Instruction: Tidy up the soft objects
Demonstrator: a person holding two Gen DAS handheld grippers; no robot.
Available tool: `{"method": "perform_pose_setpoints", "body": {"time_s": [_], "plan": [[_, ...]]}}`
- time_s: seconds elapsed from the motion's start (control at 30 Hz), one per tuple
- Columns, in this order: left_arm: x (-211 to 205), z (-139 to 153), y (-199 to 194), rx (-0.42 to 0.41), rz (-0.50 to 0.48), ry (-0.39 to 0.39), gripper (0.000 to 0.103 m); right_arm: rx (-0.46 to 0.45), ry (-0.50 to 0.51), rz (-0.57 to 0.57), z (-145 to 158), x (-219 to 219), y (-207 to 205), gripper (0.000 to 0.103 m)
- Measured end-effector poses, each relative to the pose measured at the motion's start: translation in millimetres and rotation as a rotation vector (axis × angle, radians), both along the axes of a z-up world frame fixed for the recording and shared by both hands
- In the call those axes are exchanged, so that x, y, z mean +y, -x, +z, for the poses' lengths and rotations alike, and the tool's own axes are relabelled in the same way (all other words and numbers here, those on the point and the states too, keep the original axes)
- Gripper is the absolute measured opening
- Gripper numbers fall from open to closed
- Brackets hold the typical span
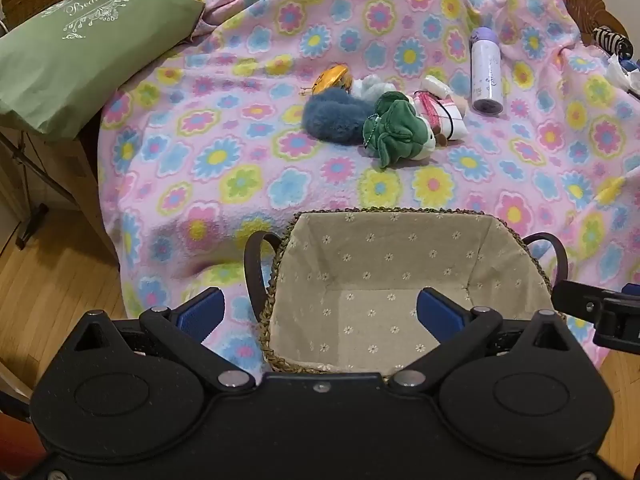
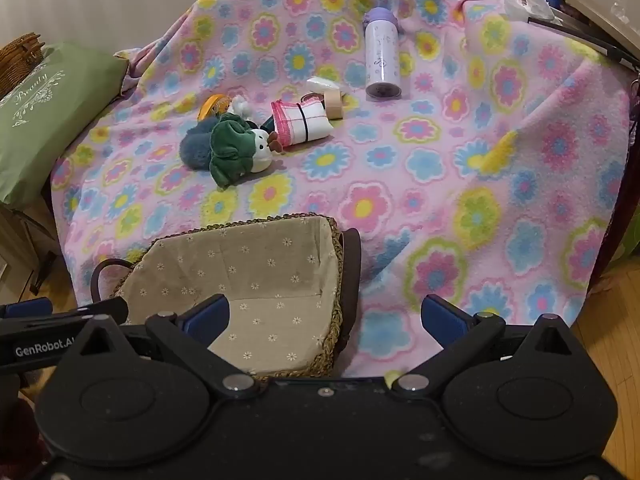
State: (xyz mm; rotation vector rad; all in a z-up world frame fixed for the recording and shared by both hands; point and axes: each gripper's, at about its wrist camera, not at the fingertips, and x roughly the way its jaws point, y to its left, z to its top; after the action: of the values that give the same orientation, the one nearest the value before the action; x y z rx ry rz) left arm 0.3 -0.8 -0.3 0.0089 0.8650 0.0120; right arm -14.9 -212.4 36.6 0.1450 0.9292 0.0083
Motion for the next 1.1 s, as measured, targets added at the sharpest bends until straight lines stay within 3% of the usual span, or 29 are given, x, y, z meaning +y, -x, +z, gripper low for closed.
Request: {"method": "perform_pose_setpoints", "body": {"time_s": [1.1], "plan": [[0.2, -5.8, 1.0, 0.022, -0.014, 0.038, 0.099, 0.034, 0.005, 0.019, -5.3, 4.0, -3.3, 0.103]]}}
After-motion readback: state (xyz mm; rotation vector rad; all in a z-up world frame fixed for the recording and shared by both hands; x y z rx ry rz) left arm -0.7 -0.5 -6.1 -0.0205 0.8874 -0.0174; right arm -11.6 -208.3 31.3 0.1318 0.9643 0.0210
